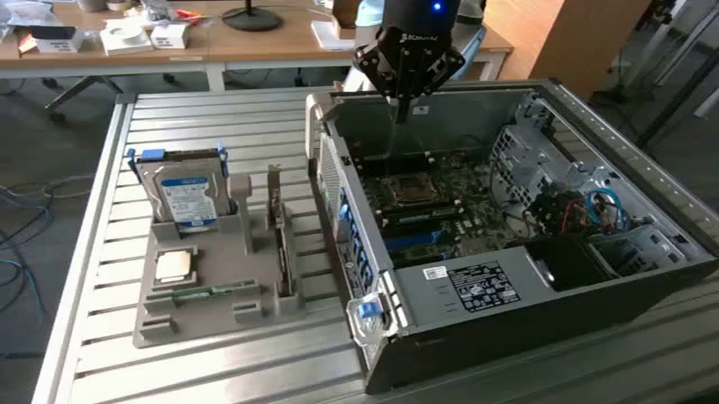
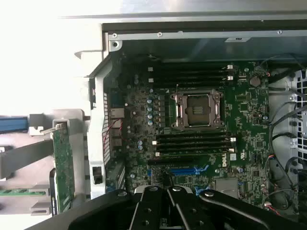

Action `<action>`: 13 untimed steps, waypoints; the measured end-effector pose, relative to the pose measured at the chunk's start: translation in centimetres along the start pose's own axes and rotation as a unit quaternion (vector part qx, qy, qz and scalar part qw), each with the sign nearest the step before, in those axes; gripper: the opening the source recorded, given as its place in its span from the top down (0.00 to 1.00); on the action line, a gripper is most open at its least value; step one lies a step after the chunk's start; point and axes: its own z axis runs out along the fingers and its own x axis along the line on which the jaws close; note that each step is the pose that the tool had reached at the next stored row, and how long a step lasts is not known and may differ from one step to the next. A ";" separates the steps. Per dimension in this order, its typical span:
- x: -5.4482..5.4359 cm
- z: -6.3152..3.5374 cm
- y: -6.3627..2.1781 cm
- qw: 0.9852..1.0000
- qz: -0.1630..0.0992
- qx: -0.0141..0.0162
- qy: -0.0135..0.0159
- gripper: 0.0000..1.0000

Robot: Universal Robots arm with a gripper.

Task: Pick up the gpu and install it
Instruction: 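Reach for the gpu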

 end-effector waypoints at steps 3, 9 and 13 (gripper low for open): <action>0.0 0.00 0.00 1.000 0.000 0.000 0.000 0.89; 0.0 0.00 0.00 1.000 0.000 0.000 0.000 0.89; 0.0 0.00 0.00 1.000 0.000 0.000 0.000 0.89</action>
